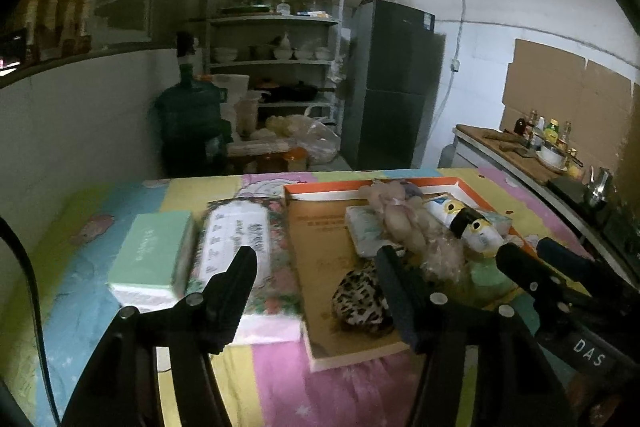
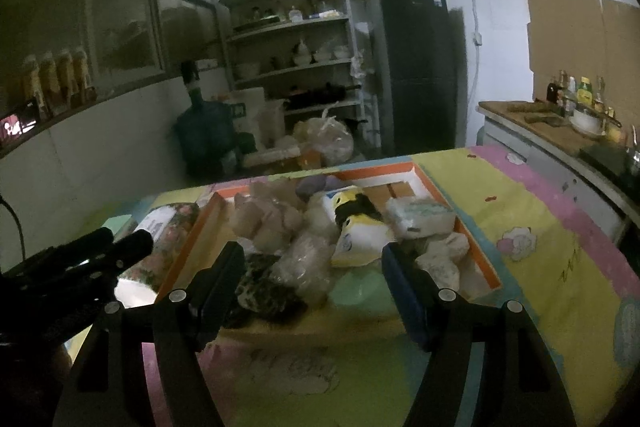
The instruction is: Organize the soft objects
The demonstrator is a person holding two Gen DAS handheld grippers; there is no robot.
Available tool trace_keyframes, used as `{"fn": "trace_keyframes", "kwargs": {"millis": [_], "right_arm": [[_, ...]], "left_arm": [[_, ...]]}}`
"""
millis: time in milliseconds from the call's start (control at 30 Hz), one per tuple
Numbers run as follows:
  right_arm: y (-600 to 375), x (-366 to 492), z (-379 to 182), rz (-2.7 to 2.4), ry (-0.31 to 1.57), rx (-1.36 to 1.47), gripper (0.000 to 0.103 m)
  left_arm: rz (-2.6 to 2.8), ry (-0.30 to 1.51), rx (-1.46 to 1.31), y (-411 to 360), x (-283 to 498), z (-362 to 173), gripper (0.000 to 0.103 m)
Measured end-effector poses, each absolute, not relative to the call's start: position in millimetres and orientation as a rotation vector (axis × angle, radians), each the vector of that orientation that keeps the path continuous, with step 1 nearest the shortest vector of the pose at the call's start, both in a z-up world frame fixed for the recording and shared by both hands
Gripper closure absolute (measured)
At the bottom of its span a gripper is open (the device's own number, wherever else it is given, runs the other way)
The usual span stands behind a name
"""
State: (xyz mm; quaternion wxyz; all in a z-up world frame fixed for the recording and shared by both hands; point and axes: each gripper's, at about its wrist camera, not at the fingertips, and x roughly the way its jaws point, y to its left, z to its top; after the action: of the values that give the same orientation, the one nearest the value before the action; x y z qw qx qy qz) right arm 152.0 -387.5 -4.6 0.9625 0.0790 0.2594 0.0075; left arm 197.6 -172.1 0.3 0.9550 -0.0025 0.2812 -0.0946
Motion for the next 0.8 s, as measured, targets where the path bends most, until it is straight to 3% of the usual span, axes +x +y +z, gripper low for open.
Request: {"fn": "trace_keyframes", "kwargs": {"millis": [800], "right_arm": [[-313, 87, 14, 0.033, 0.473, 0.095, 0.03]], "left_arm": [[-0.057, 0.515, -0.013, -116, 121, 16, 0.041]]}}
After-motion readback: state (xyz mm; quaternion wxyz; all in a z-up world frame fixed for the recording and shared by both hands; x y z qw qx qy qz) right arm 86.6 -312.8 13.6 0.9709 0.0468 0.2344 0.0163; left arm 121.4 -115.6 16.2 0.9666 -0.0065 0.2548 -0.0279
